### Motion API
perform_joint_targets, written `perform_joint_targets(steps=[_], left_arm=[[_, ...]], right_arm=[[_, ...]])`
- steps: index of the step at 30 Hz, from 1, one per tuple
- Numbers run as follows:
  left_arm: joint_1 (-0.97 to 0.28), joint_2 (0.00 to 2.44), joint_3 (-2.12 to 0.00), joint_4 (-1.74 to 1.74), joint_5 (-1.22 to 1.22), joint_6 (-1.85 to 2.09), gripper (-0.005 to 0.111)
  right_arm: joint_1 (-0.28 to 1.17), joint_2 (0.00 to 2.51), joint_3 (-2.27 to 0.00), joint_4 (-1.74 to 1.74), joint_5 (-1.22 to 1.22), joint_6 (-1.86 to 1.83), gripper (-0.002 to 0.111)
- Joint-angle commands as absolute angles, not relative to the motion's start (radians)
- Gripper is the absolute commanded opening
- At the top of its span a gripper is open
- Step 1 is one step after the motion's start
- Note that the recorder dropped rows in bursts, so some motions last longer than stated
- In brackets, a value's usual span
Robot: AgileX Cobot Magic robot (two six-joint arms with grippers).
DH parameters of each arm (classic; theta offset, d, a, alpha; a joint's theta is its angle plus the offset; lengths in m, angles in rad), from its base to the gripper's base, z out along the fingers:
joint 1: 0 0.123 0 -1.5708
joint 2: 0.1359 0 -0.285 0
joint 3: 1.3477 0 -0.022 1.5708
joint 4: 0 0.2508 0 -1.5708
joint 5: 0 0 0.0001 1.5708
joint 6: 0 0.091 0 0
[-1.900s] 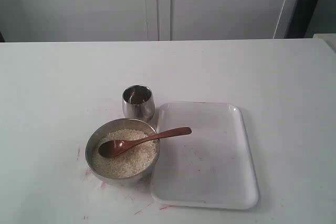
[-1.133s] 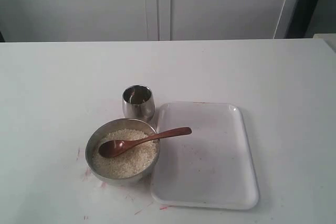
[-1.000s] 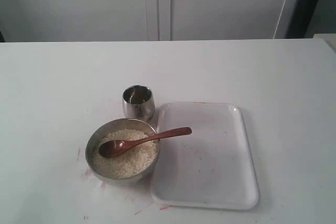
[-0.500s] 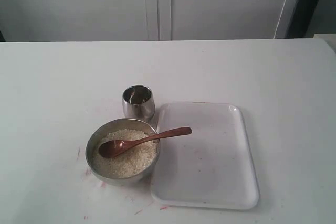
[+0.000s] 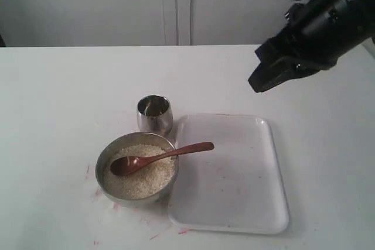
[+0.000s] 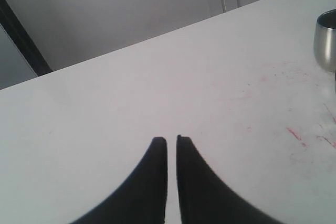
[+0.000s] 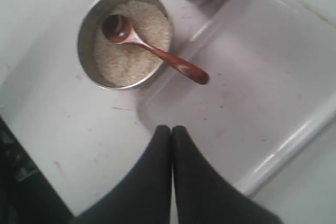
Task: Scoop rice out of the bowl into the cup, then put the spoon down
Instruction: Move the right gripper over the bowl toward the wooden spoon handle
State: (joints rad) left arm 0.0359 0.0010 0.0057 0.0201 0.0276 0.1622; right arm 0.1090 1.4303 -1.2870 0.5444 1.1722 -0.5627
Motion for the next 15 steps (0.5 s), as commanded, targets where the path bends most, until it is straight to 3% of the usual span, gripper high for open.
perform_joint_targets(steps=[1, 9, 15], left_arm=[[0.035, 0.0, 0.0, 0.009, 0.022, 0.161, 0.014], [0.035, 0.0, 0.0, 0.009, 0.022, 0.161, 0.014], [0.035, 0.0, 0.0, 0.009, 0.022, 0.161, 0.014]], right_arm=[[0.186, 1.419, -1.302, 0.377, 1.17, -0.609, 0.0], [0.53, 1.423, -1.302, 0.115, 1.093, -0.714, 0.0], [0.629, 1.465, -1.302, 0.137, 1.017, -0.967, 0.0]])
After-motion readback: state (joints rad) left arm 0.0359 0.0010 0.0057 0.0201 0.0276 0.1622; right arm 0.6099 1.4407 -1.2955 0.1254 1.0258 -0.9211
